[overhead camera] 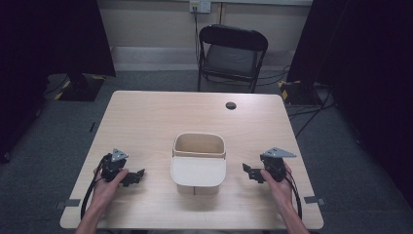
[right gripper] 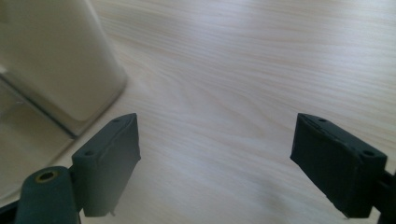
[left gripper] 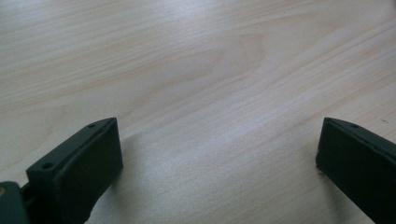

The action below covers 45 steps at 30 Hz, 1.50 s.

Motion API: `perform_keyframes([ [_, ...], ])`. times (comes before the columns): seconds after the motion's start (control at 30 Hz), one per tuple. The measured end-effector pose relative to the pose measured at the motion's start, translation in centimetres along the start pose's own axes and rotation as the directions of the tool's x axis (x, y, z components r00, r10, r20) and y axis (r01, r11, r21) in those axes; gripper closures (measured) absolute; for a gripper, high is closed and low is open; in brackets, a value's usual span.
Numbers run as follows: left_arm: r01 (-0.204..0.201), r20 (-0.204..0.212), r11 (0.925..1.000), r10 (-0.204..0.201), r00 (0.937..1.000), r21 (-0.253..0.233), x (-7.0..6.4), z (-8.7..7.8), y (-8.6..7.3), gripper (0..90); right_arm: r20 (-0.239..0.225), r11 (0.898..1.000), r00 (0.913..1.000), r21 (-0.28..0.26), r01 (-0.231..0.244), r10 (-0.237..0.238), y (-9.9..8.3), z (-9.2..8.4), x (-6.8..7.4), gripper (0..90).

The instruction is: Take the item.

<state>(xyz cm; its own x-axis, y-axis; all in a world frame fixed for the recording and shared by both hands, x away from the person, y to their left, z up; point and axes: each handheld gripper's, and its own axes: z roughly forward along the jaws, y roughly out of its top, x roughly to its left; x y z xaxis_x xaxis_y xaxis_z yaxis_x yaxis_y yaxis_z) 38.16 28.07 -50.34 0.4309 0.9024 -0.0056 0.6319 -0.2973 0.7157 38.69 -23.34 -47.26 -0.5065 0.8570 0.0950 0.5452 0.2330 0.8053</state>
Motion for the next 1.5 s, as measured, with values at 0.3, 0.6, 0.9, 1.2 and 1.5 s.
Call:
perform_keyframes([
  [0.3,0.000,0.000,1.0000,0.000,1.0000,0.000,0.0,0.0,0.0,0.0,-0.113,0.999,0.9932,-0.026,0.028,-0.030,1.2,-1.0,1.9,15.3],
  [0.6,0.000,0.000,1.0000,0.000,1.0000,0.000,0.0,0.0,0.0,0.0,-0.218,0.997,0.9728,-0.044,0.068,-0.077,1.6,-1.6,3.6,15.3],
  [0.9,0.000,-0.001,1.0000,0.000,1.0000,0.000,0.0,0.0,0.0,0.0,-0.299,0.992,0.9473,-0.073,0.098,-0.116,1.9,-2.4,5.8,15.5],
  [1.2,0.000,0.000,1.0000,0.000,1.0000,0.000,0.0,0.0,0.0,0.0,-0.322,0.990,0.9363,-0.067,0.126,-0.141,1.5,-2.7,6.6,15.5],
  [1.5,0.000,-0.001,1.0000,0.000,1.0000,0.000,0.0,0.0,0.0,0.0,-0.360,0.988,0.9203,-0.065,0.140,-0.154,1.2,-2.5,7.3,15.4],
])
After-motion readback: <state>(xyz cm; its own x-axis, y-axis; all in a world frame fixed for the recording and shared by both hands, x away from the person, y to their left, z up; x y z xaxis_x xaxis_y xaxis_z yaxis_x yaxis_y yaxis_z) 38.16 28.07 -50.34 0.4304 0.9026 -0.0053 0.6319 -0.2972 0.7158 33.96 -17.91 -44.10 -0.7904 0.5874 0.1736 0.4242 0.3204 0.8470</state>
